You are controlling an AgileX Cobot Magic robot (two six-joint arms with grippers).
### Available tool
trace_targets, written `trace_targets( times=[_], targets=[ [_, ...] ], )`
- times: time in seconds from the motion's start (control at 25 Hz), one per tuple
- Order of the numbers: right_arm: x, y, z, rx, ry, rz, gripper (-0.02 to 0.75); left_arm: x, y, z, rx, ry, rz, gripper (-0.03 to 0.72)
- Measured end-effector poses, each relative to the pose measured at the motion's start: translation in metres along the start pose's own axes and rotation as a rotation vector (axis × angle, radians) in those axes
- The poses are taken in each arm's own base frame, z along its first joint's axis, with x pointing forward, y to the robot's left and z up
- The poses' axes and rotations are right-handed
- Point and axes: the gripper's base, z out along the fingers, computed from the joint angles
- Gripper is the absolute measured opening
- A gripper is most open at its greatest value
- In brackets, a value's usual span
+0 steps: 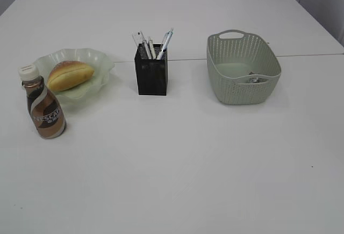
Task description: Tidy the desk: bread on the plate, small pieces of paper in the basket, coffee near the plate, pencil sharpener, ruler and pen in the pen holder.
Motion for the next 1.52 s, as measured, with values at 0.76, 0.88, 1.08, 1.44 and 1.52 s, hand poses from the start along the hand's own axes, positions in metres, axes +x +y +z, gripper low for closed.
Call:
trace_targets(
  times=[0.76, 0.88, 1.08, 1.44, 1.52],
  targets=[
    [-0.0033, 0.0012, 0.0052, 0.224, 0.018, 0.138, 0.471, -0.0002, -0.0030, 0.0005, -0.358, -0.016, -0.198, 0.422],
    [-0.0033, 0.0012, 0.0052, 0.224, 0.018, 0.138, 0.471, -0.0002, -0.0030, 0.0005, -0.358, -0.016, -0.198, 0.422],
    [-0.0033, 0.0012, 0.0052, 0.224, 0.018, 0.138, 0.471, -0.0002, -0.0030, 0.0005, -0.358, -0.016, -0.198, 0.417],
    [-0.0033, 0.0012, 0.0052, 0.224, 0.018, 0.138, 0.471, -0.0002, -0.0030, 0.0005, -0.358, -0.016, -0.198, 0.413],
    [-0.0033, 0.0012, 0.0052, 0.224, 0.018, 0.138, 0.471, -0.0002, -0.0030, 0.0005, -0.358, -0.016, -0.198, 0.413]
  ],
)
